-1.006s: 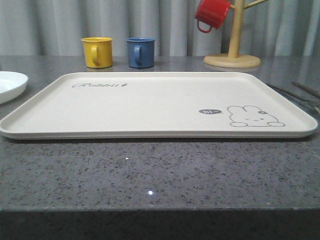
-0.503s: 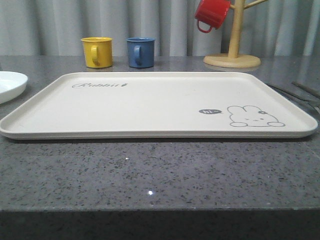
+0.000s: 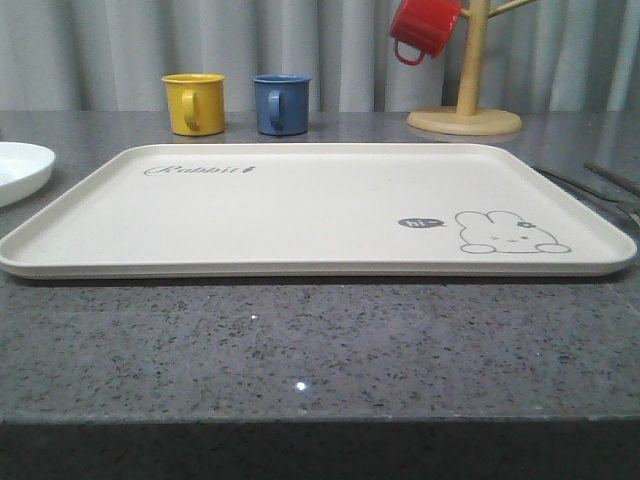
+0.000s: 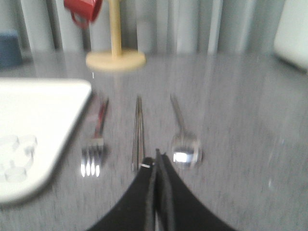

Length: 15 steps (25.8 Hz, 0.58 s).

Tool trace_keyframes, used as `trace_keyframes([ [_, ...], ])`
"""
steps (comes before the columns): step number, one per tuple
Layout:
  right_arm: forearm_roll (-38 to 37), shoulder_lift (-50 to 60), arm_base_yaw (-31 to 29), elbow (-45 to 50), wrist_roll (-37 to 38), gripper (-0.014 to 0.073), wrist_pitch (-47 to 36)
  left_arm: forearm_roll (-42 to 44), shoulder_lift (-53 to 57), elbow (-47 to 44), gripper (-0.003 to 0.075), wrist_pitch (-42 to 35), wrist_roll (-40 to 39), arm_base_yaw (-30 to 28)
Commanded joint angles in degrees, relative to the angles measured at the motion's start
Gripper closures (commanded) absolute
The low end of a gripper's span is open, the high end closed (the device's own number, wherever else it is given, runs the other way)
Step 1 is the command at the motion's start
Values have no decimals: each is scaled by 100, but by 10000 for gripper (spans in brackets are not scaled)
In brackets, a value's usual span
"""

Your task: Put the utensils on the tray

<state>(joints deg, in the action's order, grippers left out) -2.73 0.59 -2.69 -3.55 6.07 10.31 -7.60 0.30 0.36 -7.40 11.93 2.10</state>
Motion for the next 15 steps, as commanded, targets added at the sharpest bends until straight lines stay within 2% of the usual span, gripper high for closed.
trace_keyframes([
  [1, -45, 103, -28, -763, -27, 662, -454, -52, 99, 522, 738, -797, -46, -21],
  [5, -41, -224, -28, -1781, -27, 662, 489, 77, -364, 1463, 738, 285, -46, -21],
  [9, -26, -1251, -28, -2692, -27, 662, 1279, 554, -1450, 2393, 738, 1119, -46, -21],
  [15, -18, -2159, -28, -3063, -27, 662, 1195, 552, -2540, 3038, 738, 1491, -46, -21],
])
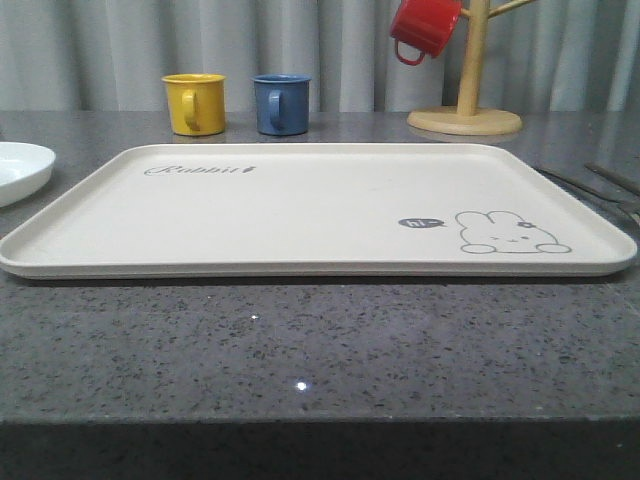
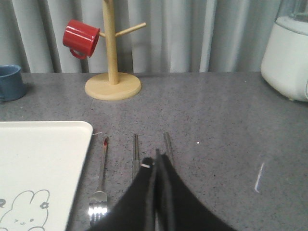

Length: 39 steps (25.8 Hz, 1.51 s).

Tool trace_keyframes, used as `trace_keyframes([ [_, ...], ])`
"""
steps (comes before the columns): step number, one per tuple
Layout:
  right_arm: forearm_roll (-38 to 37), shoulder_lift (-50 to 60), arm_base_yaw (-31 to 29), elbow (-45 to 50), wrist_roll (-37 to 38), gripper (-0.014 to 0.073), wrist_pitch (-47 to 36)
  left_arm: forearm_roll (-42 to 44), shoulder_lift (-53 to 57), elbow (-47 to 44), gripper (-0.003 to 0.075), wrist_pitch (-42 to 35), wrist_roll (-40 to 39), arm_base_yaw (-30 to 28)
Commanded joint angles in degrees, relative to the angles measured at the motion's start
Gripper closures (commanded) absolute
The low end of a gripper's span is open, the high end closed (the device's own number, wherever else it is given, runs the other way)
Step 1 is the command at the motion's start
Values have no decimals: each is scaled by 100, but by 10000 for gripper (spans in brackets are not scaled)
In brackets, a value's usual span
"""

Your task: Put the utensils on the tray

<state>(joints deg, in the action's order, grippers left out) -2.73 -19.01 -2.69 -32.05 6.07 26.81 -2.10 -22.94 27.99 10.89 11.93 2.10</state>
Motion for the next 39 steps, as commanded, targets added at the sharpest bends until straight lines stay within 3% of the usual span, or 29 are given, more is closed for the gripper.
trace_keyframes([
  [1, -23, -211, -28, -213, -27, 660, -463, 1, -249, 274, 738, -338, -46, -21],
  [3, -58, -211, -28, -213, -27, 633, -463, 1, -245, 274, 714, -318, -46, -21],
  [4, -104, -211, -28, -213, -27, 587, -463, 1, -245, 274, 664, -318, -46, -21],
  [7, -209, -211, -28, -213, -27, 291, -450, 1, -245, 274, 353, -314, -46, -21],
  [8, -219, -211, -28, -213, -27, 241, -443, 1, -245, 274, 282, -314, -46, -21],
  [12, -228, -211, -28, -213, -27, 43, -431, 1, -245, 274, 119, -314, -46, -21],
  [15, -228, -211, -28, -213, -27, -1, -431, 1, -245, 274, 112, -338, -46, -21],
  [27, -228, -211, -28, -213, -27, 1, -430, -216, -827, 541, 112, -17, -46, -21],
  [34, -228, -211, -28, -213, -27, 1, -430, -216, -2700, 2009, 118, 2191, 384, -21],
  [39, -228, -211, -28, -213, -27, 1, -430, -216, -3992, 2941, 181, 3627, 893, 37],
])
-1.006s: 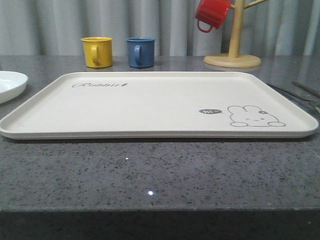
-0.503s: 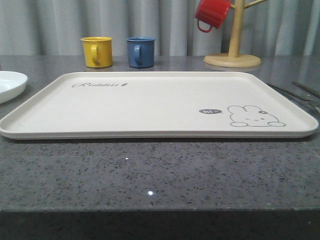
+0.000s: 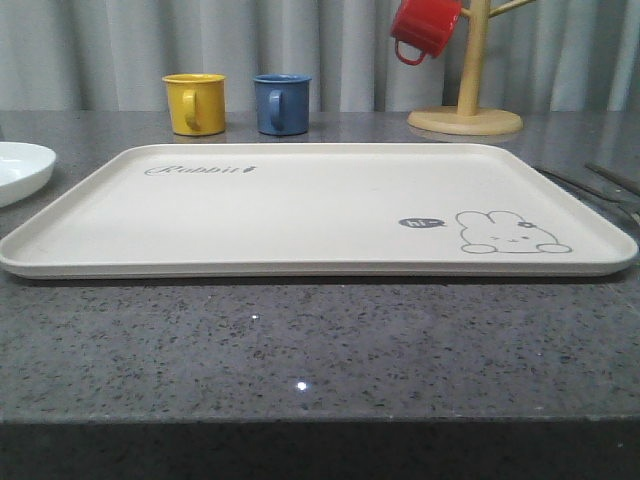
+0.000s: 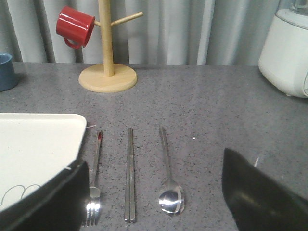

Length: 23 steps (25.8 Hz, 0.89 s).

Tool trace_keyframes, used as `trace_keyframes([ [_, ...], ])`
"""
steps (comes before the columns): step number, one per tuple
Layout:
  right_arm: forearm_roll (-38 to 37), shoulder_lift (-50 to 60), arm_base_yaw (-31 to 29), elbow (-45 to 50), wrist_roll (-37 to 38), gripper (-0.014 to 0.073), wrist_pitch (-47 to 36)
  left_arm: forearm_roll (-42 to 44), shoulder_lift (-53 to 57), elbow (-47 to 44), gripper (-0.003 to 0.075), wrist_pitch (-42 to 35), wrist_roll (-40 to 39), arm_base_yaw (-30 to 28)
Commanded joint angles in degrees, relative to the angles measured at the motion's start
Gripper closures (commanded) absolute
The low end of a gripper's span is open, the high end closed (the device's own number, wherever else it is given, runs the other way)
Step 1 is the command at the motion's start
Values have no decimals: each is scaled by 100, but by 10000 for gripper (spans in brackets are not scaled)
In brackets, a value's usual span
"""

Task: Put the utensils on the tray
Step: 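Move the left gripper to the white plate's rim and grasp it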

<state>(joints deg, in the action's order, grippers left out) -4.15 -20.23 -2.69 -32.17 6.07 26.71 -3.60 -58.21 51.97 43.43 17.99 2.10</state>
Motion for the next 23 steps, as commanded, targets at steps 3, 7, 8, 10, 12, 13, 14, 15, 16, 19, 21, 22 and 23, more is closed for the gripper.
trace_keyframes([
  [3, -86, -90, -28, -201, -27, 1, -420, -54, -1209, 1027, 248, 936, 478, 196],
  [7, -86, -90, -28, -201, -27, 1, -420, 1, -1982, 1489, 316, 1256, 570, 511],
  [8, -86, -90, -28, -201, -27, 1, -420, 76, -2151, 1571, 322, 1291, 570, 594],
  [10, -86, -90, -28, -201, -27, 1, -420, 257, -2451, 1717, 322, 1342, 570, 750],
  [12, -86, -90, -28, -201, -27, 1, -420, 397, -2696, 1816, 322, 1406, 570, 845],
  [13, -86, -90, -28, -201, -27, 1, -420, 454, -2791, 1845, 322, 1406, 570, 871],
  [14, -86, -90, -28, -201, -27, 1, -420, 516, -2875, 1872, 323, 1391, 570, 885],
  [15, -86, -90, -28, -201, -27, 1, -420, 561, -2943, 1896, 325, 1363, 570, 885],
  [16, -86, -90, -28, -201, -27, 1, -420, 605, -2985, 1896, 335, 1334, 570, 885],
  [19, -86, -90, -28, -201, -27, 1, -420, 665, -3079, 1896, 378, 1322, 570, 885],
  [21, -86, -90, -28, -201, -27, 1, -420, 665, -3104, 1896, 405, 1322, 570, 885],
  [22, -86, -90, -28, -201, -27, 1, -420, 665, -3104, 1896, 426, 1322, 570, 885],
  [23, -86, -90, -28, -201, -27, 1, -420, 665, -3104, 1896, 441, 1322, 570, 885],
])
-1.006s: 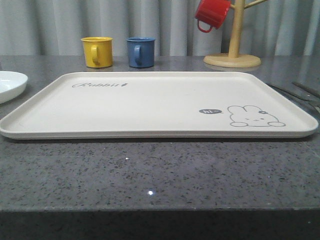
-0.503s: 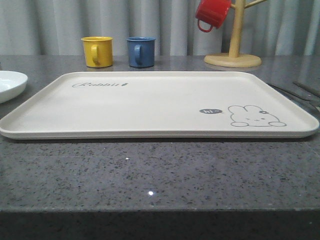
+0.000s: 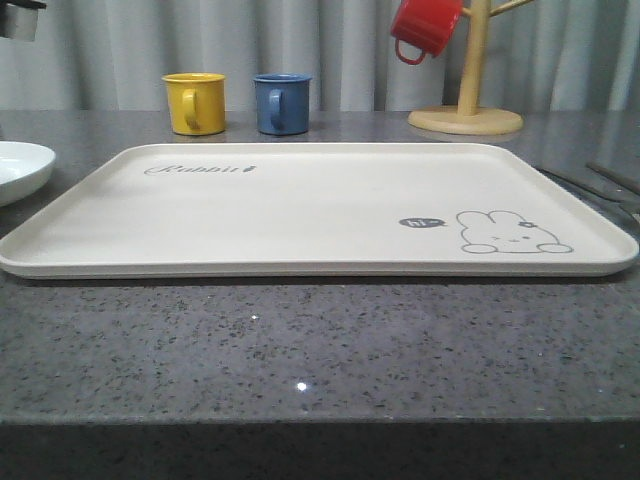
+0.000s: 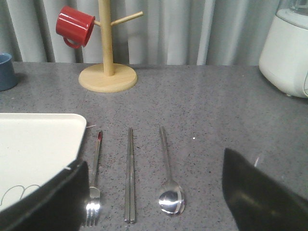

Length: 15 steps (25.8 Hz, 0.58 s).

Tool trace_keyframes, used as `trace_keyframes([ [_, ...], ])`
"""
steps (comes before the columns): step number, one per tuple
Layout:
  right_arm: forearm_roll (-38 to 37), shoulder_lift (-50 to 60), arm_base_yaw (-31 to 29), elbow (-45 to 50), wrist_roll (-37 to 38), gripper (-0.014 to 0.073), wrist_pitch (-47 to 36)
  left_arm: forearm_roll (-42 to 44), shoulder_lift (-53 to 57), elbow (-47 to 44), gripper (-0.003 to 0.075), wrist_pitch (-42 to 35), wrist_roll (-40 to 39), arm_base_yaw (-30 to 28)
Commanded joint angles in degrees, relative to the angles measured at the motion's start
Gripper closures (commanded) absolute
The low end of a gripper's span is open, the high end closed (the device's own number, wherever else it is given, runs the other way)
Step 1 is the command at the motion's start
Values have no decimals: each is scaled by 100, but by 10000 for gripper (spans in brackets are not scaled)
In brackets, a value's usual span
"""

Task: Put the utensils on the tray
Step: 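Move the left gripper to the white plate's rim and grasp it, then lift the white plate with the left gripper and lower it onto the tray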

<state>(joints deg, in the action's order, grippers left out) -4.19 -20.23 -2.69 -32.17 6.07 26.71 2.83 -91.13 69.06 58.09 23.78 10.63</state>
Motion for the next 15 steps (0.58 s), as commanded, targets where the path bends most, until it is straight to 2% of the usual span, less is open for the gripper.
trace_keyframes([
  [1, -82, -90, -28, -201, -27, 1, -420, 22, 188, 186, 458, -144, -9, 31],
  [9, -82, -90, -28, -201, -27, 1, -420, 69, 188, 186, 600, -153, -9, 31],
  [15, -82, -90, -28, -201, -27, 1, -420, 69, 123, 186, 620, -180, -9, 31],
])
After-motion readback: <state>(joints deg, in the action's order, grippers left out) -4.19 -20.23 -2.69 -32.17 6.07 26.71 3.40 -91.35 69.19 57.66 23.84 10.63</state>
